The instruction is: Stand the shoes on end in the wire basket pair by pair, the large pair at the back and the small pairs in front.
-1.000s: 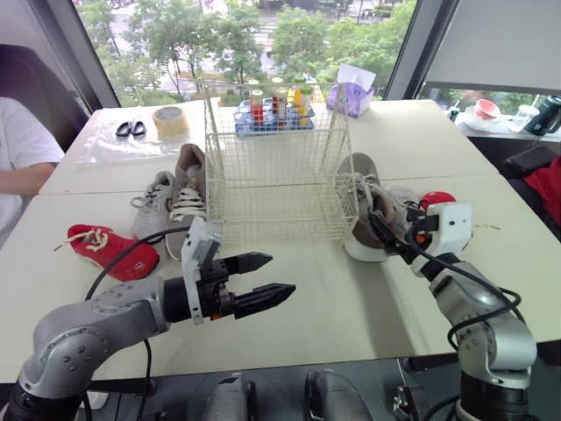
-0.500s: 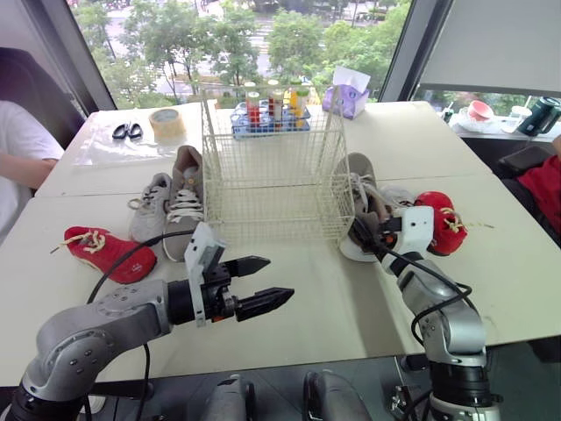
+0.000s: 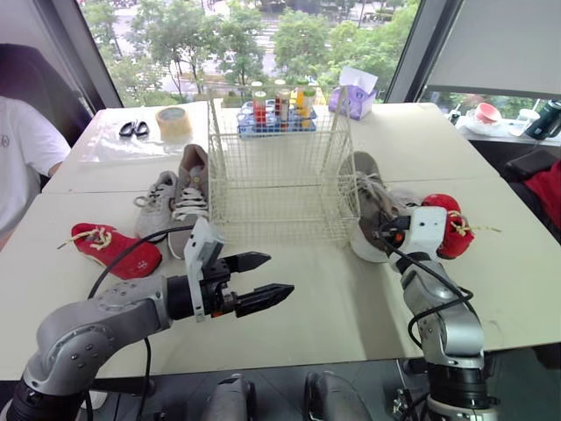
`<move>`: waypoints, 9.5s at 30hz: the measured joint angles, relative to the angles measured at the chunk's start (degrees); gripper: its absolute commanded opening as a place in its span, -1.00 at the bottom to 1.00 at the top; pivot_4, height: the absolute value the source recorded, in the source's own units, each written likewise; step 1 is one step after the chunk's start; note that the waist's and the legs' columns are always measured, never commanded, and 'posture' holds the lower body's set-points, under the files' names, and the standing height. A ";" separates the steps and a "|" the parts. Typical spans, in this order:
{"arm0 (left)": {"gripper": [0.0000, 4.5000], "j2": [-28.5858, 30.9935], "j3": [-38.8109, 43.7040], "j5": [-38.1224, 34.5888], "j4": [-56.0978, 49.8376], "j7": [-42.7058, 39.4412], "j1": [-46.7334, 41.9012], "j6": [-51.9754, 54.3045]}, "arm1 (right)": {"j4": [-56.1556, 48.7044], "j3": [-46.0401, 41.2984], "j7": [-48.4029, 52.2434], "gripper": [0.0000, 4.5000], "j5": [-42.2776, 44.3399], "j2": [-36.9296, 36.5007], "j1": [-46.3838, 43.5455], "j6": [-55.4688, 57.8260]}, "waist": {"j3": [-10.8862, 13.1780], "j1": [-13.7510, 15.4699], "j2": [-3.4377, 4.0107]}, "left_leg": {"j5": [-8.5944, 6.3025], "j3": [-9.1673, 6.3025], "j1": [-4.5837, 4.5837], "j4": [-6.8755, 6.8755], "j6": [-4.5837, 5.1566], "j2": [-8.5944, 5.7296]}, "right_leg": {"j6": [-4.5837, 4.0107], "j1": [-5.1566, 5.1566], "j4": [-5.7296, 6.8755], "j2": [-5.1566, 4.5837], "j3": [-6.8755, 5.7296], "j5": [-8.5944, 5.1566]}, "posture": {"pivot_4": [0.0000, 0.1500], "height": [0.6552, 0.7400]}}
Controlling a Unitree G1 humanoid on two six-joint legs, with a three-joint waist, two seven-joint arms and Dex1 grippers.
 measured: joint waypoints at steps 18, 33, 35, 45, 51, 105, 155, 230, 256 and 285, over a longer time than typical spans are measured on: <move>1.00 4.37 17.85 -25.19 14.22 2.04 -8.55 -2.62 | 7.58 -7.14 14.06 -0.83 6.90 -22.39 -43.39 -1.70 | 0.36 -1.32 0.40 | 0.04 0.03 -0.48 -0.14 0.02 0.03 | 0.17 -0.73 0.28 0.19 0.01 0.18 | 1.00 1.00; 1.00 11.77 22.07 -13.16 44.16 -3.93 -32.33 -3.86 | 9.25 7.41 51.65 -0.83 19.98 -27.82 -51.74 -1.13 | 0.44 -0.99 0.10 | 0.04 0.23 -0.52 -0.01 0.00 0.04 | 0.24 -0.64 0.20 0.04 -0.01 0.19 | 1.00 1.00; 1.00 10.75 21.07 -11.45 44.99 -5.75 -34.19 -3.46 | 8.21 9.55 53.87 -0.83 19.06 -27.28 -49.77 -3.77 | 0.44 -1.06 0.04 | 0.06 0.27 -0.52 0.00 -0.03 0.03 | 0.27 -0.64 0.16 0.04 0.00 0.21 | 1.00 1.00; 1.00 12.63 14.82 0.08 52.06 -21.94 -39.71 -0.11 | 7.97 13.62 60.73 -0.83 11.90 -28.27 -46.66 -14.12 | 0.46 -1.50 0.00 | 0.23 0.44 -0.51 -0.04 -0.34 0.01 | 0.29 -0.77 0.26 0.11 0.01 0.22 | 1.00 1.00; 0.40 15.25 6.17 11.34 54.73 -36.33 -43.79 -0.69 | 9.08 15.84 65.35 -0.84 7.49 -28.53 -46.66 -22.79 | 0.46 -1.35 0.00 | 0.22 0.57 -0.51 -0.02 -0.33 -0.01 | 0.29 -0.77 0.27 0.10 0.02 0.22 | 1.00 1.00; -0.70 -20.56 20.40 -13.51 30.73 8.83 -32.51 -3.62 | 0.06 -5.49 14.70 0.99 60.48 -1.49 -39.23 13.81 | 0.40 -1.35 -0.16 | 0.19 0.07 -0.31 0.10 -0.22 0.03 | 0.25 -0.66 0.91 0.06 0.05 0.23 | 1.00 1.00; 0.98 2.25 20.01 -4.91 -3.10 20.95 -0.75 -4.10 | 86.26 11.41 75.41 -0.20 2.07 -18.97 -82.65 -35.15 | 0.49 -1.45 -0.06 | 0.24 0.31 -0.45 -0.06 -0.37 0.08 | 0.22 -0.85 0.50 0.04 0.18 0.22 | 1.00 1.00; 1.00 0.07 18.82 2.76 6.42 15.41 -3.74 -4.44 | 90.61 5.04 83.56 0.98 -11.46 -32.89 -80.29 -21.67 | 0.47 -1.23 -0.08 | 0.19 0.19 -0.35 0.00 -0.29 0.06 | 0.21 -0.77 0.74 0.02 0.14 0.21 | 1.00 1.00; 1.00 6.69 -16.56 43.35 80.63 -9.95 -61.37 4.46 | -16.77 5.93 60.78 0.98 29.03 -29.56 -27.65 38.42 | 0.42 0.05 -0.27 | 0.25 0.35 -0.40 0.11 -0.36 -0.15 | 0.22 -0.85 0.97 0.06 0.00 0.20 | 1.00 1.00; -0.79 -0.65 8.71 54.98 106.32 -0.36 -71.97 -2.15 | -14.48 -2.03 43.51 1.00 46.10 -30.45 -30.36 39.41 | 0.69 -0.08 -0.89 | 0.16 -0.02 -0.64 0.21 -0.19 0.03 | 0.24 -1.00 1.04 0.01 -0.12 0.22 | 1.00 1.00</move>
